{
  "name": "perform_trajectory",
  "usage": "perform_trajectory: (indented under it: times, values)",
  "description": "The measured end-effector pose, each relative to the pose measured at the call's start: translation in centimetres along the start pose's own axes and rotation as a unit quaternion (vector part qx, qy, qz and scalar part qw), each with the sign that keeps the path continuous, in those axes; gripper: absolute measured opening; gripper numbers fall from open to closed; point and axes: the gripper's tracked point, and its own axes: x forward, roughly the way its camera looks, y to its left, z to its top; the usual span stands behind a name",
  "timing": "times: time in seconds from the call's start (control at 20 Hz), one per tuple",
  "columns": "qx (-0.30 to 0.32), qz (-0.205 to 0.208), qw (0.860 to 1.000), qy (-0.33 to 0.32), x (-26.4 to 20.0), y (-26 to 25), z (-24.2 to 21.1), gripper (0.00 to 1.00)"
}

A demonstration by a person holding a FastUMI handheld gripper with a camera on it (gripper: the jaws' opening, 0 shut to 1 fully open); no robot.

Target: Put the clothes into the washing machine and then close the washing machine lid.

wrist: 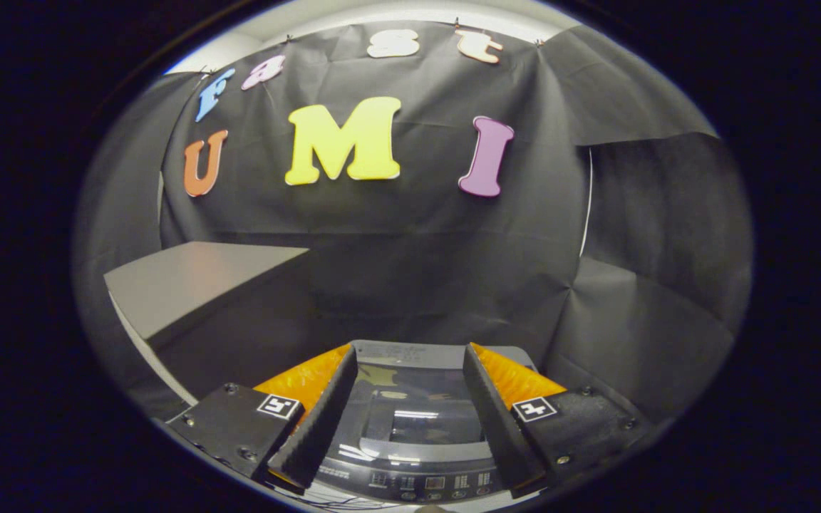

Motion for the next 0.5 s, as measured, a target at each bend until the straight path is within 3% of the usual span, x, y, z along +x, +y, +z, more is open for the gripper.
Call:
perform_trajectory:
  times: [0.5]
  values:
    - [0.018,-0.039,0.997,-0.059,-21.5,3.1,-0.5,0.95]
